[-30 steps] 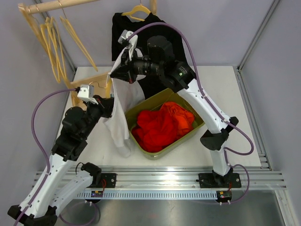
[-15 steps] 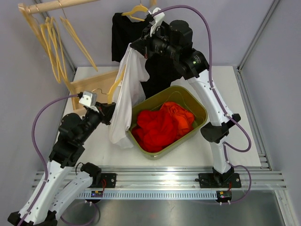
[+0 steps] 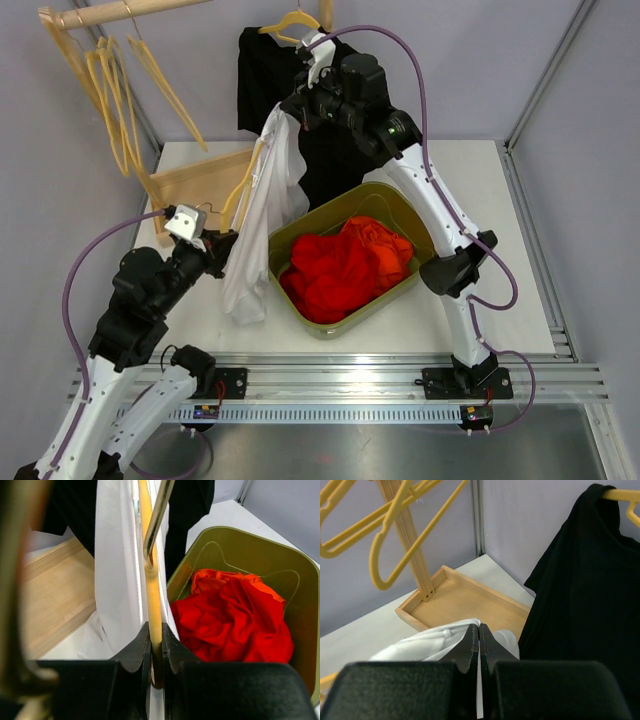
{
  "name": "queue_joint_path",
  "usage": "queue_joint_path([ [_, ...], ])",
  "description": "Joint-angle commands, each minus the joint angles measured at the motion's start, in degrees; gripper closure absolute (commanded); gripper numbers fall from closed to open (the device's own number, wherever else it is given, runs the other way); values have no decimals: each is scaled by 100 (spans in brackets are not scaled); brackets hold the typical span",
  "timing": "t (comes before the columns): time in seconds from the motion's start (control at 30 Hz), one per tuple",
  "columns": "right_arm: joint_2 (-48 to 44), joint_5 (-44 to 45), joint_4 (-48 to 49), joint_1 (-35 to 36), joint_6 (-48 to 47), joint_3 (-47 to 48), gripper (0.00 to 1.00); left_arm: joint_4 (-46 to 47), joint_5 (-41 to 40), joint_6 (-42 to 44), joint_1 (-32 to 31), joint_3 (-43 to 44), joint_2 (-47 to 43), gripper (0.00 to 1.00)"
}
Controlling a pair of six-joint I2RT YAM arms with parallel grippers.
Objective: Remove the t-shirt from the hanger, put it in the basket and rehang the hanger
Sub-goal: Remove the tshirt from the hanger
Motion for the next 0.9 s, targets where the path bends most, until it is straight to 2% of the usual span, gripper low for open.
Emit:
queue_joint_path([
  [0.0, -151, 1242, 1248, -742, -379, -65, 100, -967, 140, 168, -32, 318, -339, 100],
  [0.27, -45, 1269, 1222, -918, -537, -478, 100, -1186, 439, 247, -32, 696, -348, 100],
  [0.57, 148, 1242, 1116, -1023, -494, -865, 100, -1581, -140, 335, -32, 1398, -453, 100],
  [0.87, 263, 1163, 1029, -1119, -406, -1094, 100, -1916, -334, 361, -32, 1654, -480, 100],
])
